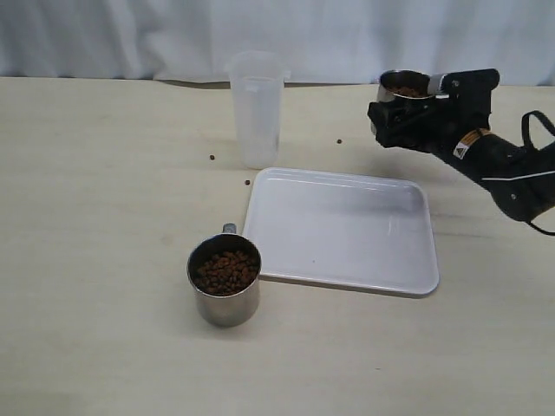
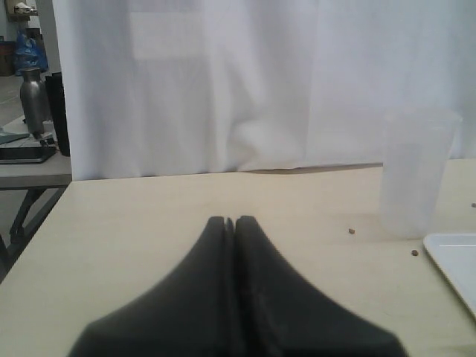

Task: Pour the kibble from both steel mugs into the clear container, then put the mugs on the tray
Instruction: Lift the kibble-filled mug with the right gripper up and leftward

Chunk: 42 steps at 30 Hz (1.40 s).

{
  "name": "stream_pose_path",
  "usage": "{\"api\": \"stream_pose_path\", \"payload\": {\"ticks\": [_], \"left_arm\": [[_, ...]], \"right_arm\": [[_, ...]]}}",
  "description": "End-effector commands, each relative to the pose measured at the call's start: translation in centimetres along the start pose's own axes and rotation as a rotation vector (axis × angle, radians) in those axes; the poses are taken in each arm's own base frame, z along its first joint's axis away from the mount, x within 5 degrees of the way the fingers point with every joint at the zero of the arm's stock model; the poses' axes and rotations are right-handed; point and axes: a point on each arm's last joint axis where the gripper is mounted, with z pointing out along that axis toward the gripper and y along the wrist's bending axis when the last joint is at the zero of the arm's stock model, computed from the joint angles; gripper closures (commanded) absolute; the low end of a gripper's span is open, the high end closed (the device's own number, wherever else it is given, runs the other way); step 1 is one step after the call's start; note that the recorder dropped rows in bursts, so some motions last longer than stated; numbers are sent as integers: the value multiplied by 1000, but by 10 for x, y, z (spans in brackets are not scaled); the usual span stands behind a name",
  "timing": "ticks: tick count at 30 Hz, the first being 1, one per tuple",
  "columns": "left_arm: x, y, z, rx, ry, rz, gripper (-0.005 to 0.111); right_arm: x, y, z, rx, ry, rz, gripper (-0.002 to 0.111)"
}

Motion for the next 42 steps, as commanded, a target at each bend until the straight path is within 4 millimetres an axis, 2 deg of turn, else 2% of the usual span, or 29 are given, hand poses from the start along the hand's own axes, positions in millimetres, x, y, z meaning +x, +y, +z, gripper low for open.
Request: {"api": "stream_pose_path", "payload": {"ticks": [1, 6, 11, 16, 19, 23, 29, 35, 42], "left_arm": [[0, -1, 0, 10, -12, 0, 107], [0, -1, 0, 10, -12, 0, 107], [0, -1, 0, 10, -12, 0, 107], [0, -1, 0, 10, -12, 0, 107], [0, -1, 0, 10, -12, 0, 107], [0, -1, 0, 10, -12, 0, 107], [0, -1, 0, 10, -12, 0, 107], [0, -1, 0, 10, -12, 0, 107], [0, -1, 0, 10, -12, 0, 107]], "right_arm": [[-18, 4, -6, -19, -14, 185, 103], [-24, 16, -7, -153, -52, 321, 103], [-22, 10, -3, -79, 37, 325, 103], [-47, 12, -9, -51, 100, 210, 103], [-62, 25, -15, -47, 112, 135, 103], [-77, 61, -17, -42, 103, -27, 103], [-80, 103, -16, -25, 80, -187, 103], [-83, 115, -17, 58, 64, -289, 103], [-87, 118, -22, 52, 87, -231, 103]]}}
